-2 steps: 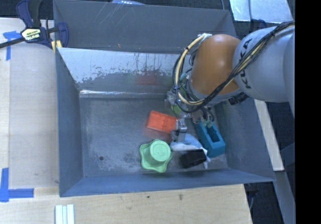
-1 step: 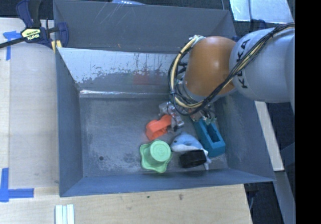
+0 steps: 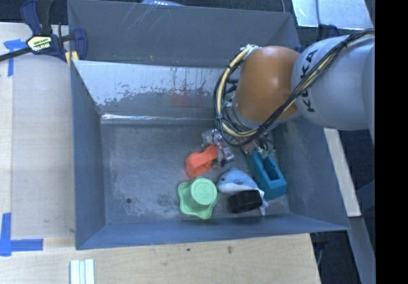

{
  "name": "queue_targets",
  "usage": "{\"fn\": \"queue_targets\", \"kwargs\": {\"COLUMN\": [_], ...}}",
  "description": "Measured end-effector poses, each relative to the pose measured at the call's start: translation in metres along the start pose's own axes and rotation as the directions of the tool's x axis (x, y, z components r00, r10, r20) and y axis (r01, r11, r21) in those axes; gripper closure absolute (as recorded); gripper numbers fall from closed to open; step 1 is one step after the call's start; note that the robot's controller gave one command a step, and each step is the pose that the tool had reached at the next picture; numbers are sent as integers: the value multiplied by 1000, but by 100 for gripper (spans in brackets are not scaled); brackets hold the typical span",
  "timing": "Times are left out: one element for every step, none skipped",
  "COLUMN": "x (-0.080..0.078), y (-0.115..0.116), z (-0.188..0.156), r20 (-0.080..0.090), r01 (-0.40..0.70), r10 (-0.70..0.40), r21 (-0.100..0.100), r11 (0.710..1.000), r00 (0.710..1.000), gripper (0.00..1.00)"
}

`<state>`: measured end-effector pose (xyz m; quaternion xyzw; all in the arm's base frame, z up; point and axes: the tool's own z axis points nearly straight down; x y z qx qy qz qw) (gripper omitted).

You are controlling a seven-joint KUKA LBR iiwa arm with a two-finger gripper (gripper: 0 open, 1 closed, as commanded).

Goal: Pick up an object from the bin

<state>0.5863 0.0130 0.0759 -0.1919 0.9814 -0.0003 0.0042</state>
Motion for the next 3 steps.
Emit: {"fn": "queue_targets", "kwargs": {"x": [-6,-6,-5], "y": [2,2,2], "z": [-117,-117,-153], "r20": [4,3,-4], "r01": [-22,-22,-19], "r10": [22,22,19], "r21": [1,1,-2], "r11": [1000,1000,1000], "r00": [1000,1000,1000], "gripper": [100,100,100]}}
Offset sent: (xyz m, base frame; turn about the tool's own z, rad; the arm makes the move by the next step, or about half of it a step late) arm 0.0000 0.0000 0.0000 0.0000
